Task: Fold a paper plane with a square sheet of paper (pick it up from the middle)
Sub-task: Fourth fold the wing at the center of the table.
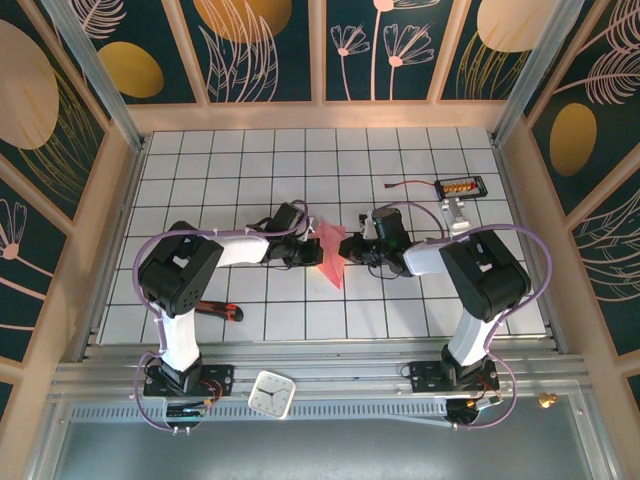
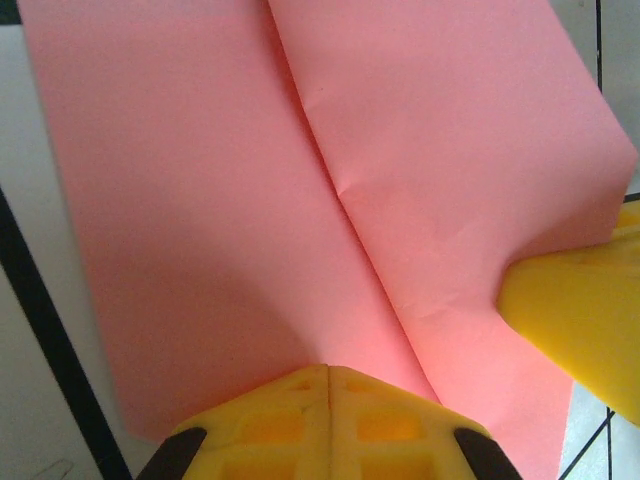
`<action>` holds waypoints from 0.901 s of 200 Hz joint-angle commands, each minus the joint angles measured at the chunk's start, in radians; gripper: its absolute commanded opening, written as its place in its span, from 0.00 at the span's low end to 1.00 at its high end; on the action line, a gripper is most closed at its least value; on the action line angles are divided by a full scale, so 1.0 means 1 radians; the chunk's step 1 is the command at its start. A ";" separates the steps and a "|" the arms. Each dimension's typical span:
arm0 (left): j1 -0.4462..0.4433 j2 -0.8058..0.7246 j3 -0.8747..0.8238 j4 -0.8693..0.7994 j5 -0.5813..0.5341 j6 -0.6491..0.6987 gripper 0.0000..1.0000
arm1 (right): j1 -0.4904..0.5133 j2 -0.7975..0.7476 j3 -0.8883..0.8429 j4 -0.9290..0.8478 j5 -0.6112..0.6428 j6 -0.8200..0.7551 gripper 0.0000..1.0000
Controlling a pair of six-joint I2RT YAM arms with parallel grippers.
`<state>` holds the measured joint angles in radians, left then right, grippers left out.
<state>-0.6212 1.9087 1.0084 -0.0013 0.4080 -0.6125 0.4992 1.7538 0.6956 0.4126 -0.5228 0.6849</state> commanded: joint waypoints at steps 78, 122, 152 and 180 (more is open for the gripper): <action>0.004 0.026 0.022 -0.058 -0.030 0.031 0.00 | 0.004 0.077 0.035 -0.038 -0.009 -0.065 0.00; 0.004 -0.010 0.048 -0.075 -0.045 0.037 0.05 | 0.000 0.091 0.037 -0.053 0.004 -0.076 0.00; 0.005 -0.065 0.072 -0.069 -0.050 0.031 0.14 | 0.000 0.092 0.034 -0.058 0.010 -0.080 0.00; 0.004 -0.071 0.107 -0.030 -0.024 0.012 0.14 | 0.000 0.094 0.033 -0.060 0.014 -0.082 0.00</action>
<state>-0.6209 1.8717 1.0634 -0.0528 0.3733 -0.5919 0.4988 1.8149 0.7193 0.3931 -0.5297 0.6327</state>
